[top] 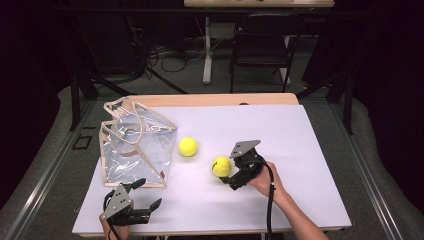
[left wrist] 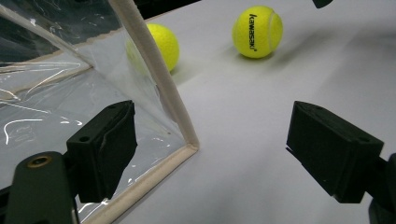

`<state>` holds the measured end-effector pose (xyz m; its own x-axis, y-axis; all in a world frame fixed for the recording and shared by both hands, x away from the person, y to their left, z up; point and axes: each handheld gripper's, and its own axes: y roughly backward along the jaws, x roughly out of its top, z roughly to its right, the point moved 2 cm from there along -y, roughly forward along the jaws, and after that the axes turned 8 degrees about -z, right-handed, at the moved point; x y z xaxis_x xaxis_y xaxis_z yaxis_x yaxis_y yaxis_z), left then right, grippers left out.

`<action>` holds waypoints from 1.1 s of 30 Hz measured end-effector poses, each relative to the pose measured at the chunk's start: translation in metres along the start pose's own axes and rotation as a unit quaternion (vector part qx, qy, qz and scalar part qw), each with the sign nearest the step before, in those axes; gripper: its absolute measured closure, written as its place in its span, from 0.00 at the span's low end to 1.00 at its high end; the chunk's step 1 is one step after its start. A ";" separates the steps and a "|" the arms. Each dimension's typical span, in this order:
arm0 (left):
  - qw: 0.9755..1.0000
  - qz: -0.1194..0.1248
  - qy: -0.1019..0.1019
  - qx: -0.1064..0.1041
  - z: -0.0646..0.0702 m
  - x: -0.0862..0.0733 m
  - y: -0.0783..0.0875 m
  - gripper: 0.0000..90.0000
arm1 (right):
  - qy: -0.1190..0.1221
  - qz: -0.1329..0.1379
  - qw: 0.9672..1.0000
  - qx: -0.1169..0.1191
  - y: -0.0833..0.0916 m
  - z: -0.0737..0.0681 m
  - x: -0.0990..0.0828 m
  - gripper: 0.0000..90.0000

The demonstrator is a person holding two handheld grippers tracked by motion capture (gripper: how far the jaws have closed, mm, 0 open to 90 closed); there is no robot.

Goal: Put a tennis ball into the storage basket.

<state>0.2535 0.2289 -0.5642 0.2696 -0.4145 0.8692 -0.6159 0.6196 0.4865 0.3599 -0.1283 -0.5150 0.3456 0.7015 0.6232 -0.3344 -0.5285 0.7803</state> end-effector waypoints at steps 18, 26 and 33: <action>1.000 -0.002 0.005 -0.002 -0.001 -0.001 -0.001 0.18 | -0.015 -0.026 0.999 0.015 -0.020 0.011 0.005 0.00; 1.000 0.000 0.004 -0.002 -0.001 -0.001 -0.001 0.18 | -0.025 -0.033 0.999 0.023 -0.029 0.015 0.004 0.00; 1.000 -0.003 0.005 -0.006 -0.001 0.000 -0.002 0.18 | -0.024 -0.038 0.999 0.027 -0.037 0.015 0.005 0.00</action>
<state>0.2558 0.2287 -0.5655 0.2811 -0.4124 0.8666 -0.6056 0.6242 0.4935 0.3866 -0.1126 -0.5398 0.4099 0.7179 0.5626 -0.2583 -0.5002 0.8265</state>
